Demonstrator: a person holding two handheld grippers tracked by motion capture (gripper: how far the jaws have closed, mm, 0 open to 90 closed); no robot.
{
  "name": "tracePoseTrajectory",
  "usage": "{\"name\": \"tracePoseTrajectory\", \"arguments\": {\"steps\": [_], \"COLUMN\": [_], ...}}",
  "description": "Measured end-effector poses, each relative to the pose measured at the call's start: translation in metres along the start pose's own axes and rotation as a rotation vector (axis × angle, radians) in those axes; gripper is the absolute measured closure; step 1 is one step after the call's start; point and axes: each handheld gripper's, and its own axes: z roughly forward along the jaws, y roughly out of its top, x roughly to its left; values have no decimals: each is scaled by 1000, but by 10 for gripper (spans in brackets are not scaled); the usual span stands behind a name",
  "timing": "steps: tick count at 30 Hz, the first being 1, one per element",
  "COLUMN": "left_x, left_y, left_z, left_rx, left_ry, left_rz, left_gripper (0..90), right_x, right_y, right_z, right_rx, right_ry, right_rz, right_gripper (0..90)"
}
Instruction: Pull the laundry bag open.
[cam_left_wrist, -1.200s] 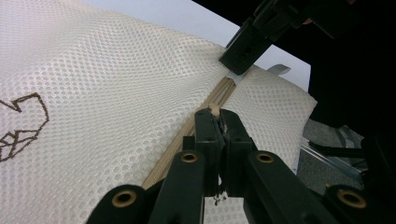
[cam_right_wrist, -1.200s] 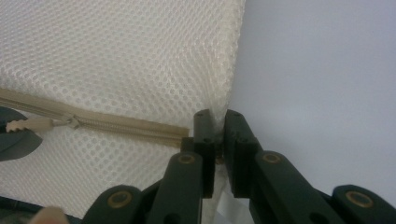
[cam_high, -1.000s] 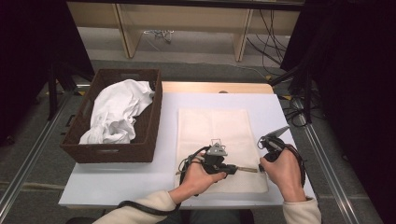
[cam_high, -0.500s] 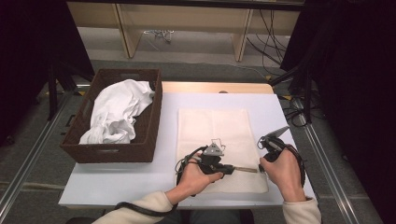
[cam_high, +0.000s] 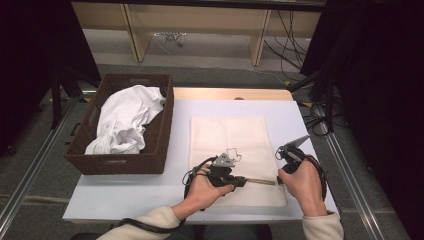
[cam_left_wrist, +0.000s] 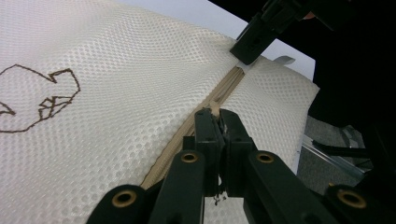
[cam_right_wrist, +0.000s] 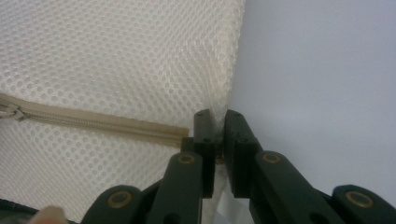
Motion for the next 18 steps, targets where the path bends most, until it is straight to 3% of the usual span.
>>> {"name": "tracePoseTrajectory", "arguments": {"steps": [5,8,18], "left_x": [2,2,5], "left_y": [-1,-2,-6], "left_z": [-4,-5,-13], "left_rx": [13,5,5], "left_ry": [-11,1,20], "left_rz": [2,3,-7], "left_gripper": [871,871,871], "right_x": [0,0,-1], "right_y": [0,-1,0], "right_z": [0,-1,1], "right_rx": [-4,8,6], "right_ry": [2,4,-4], "right_rz": [4,-15,-10], "right_gripper": [855,855,854]}}
